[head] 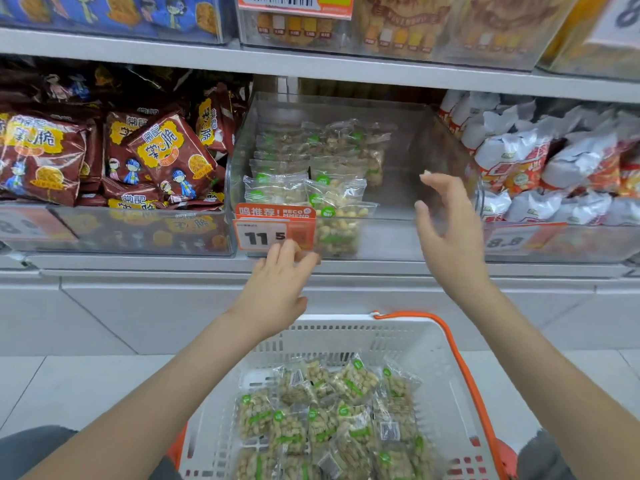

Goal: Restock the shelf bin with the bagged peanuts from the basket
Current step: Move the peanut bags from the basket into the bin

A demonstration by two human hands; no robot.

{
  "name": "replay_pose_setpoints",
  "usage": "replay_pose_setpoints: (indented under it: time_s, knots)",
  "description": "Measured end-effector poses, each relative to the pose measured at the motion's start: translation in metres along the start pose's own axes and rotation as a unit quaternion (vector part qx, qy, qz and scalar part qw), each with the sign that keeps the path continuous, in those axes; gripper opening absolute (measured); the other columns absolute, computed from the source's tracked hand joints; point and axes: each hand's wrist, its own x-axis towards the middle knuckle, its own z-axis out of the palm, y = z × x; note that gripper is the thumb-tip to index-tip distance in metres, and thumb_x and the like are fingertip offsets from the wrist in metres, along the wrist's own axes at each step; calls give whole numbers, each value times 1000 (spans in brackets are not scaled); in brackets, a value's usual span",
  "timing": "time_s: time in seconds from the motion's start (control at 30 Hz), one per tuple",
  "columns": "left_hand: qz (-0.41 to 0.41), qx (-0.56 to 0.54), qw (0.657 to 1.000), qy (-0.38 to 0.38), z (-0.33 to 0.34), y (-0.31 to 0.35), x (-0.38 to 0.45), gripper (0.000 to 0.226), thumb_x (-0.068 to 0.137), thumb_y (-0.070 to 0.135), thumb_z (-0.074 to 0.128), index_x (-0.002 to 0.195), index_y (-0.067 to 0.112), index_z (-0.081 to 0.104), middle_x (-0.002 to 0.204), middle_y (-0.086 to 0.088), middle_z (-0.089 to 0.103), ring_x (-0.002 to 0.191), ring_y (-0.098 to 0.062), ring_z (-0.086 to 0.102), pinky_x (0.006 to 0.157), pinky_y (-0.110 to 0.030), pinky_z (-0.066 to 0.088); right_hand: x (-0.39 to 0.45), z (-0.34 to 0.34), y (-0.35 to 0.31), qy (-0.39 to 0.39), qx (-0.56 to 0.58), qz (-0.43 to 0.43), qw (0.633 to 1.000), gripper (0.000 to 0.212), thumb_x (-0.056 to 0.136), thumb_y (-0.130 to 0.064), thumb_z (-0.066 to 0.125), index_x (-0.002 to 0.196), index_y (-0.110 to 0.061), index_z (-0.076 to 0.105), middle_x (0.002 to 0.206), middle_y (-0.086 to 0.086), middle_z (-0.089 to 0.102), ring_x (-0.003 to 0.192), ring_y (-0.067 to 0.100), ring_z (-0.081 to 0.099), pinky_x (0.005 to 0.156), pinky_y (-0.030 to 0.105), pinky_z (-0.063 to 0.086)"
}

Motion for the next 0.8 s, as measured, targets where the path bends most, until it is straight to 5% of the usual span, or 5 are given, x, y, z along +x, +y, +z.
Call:
replay_pose_setpoints:
  time_s: [0.1, 0.23, 0.5, 0.7, 0.8]
  knots:
    - [-14, 19, 993, -119, 24, 14, -16, 50, 87, 20, 57, 132, 20, 35, 125, -5, 39, 116, -26, 36, 85, -35, 34, -78, 7, 19, 9, -44, -19, 999, 23, 92, -7, 48, 114, -8, 55, 112, 1, 57, 107, 15, 51, 92, 21, 35]
    - [-74, 22, 959, -272, 79, 17, -56, 53, 86, 18, 57, 135, 20, 34, 134, -7, 43, 127, -28, 37, 97, -41, 35, -178, 36, 72, -198, -129, 109, 966, 27, 93, -17, 53, 120, -14, 52, 118, 7, 59, 108, 28, 54, 86, 39, 44]
    - [-204, -144, 808, -534, 182, 31, -163, 42, 82, 33, 68, 114, 13, 49, 110, -4, 55, 97, -19, 54, 80, -30, 47, -293, 56, 124, -581, -189, 325, 722, 65, 82, -43, 66, 137, -27, 35, 139, 2, 47, 123, 24, 47, 104, 44, 42]
    - [-185, -288, 744, -575, 210, 90, -160, 27, 83, 39, 61, 96, 16, 58, 94, -5, 50, 81, -16, 49, 71, -25, 39, -317, 73, 131, -593, -234, 378, 672, 107, 73, -48, 74, 148, -31, -1, 156, 18, 9, 143, 39, 15, 113, 55, 18]
    - [-241, -370, 691, -573, 219, 120, -167, 75, 80, 55, 60, 141, 19, 37, 144, -3, 40, 124, -20, 43, 102, -35, 36, -326, 77, 132, -558, -221, 399, 693, 101, 73, -32, 75, 145, -32, 4, 155, 16, 10, 142, 37, 17, 113, 51, 18]
